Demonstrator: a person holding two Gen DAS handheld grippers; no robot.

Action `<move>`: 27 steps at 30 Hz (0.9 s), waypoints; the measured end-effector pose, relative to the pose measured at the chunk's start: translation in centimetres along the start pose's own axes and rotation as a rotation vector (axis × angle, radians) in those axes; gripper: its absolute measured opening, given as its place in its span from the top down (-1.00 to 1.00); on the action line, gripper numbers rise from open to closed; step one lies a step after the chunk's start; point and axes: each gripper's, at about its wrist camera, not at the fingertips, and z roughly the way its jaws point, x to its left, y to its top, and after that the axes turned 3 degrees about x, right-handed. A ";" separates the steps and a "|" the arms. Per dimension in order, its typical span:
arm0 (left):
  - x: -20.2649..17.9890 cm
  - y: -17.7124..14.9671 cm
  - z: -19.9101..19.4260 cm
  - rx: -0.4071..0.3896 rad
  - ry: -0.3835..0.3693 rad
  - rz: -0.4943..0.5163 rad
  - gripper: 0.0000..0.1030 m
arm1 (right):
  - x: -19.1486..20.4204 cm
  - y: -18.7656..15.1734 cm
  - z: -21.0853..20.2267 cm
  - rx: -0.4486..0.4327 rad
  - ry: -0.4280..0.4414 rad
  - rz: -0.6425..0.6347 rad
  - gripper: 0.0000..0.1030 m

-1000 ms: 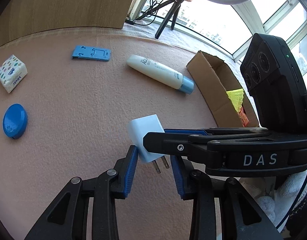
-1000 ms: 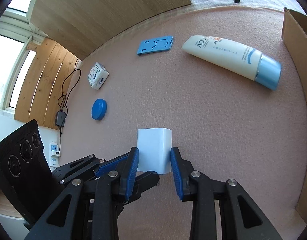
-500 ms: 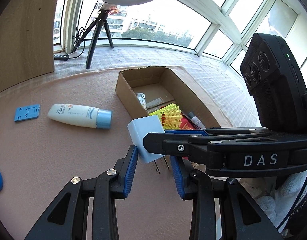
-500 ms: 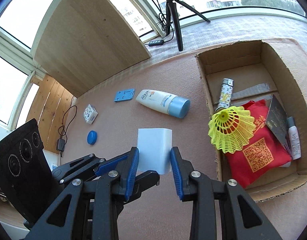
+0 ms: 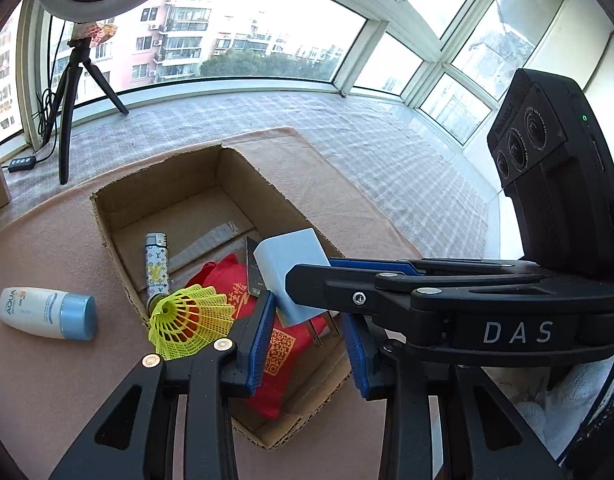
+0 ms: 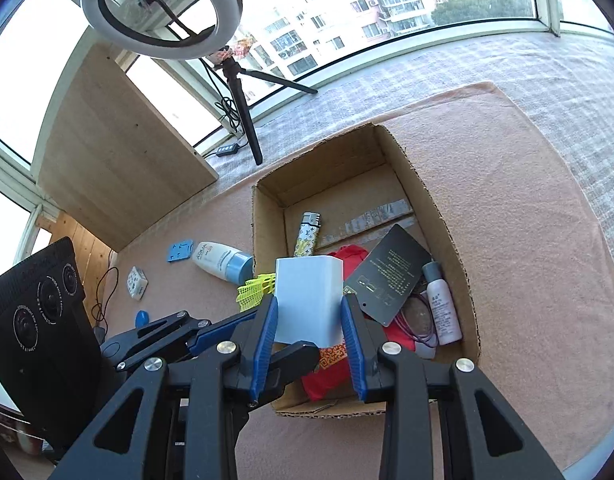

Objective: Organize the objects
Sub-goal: 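Carry the plug over the box and open the right tool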

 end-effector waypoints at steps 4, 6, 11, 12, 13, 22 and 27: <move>-0.6 0.9 2.0 0.025 0.006 0.002 0.30 | -1.7 0.4 0.5 0.004 0.001 0.026 0.42; -0.8 1.1 2.6 0.032 0.009 0.002 0.30 | -2.2 0.5 0.7 0.004 0.002 0.035 0.42; -0.6 1.6 3.8 0.049 0.012 0.002 0.30 | -2.9 0.9 1.1 0.007 -0.008 0.038 0.42; -0.5 1.6 3.9 0.052 0.013 0.004 0.30 | -2.8 0.9 1.1 0.004 -0.012 0.033 0.42; -0.6 1.6 3.8 0.052 0.014 0.003 0.30 | -2.8 0.9 1.0 -0.006 -0.018 0.026 0.42; 0.2 1.9 2.3 0.026 0.032 -0.002 0.29 | -2.2 0.8 0.2 -0.039 -0.047 0.011 0.27; 1.0 0.9 0.1 0.007 0.048 -0.001 0.29 | -0.9 0.7 0.3 -0.051 -0.043 -0.011 0.17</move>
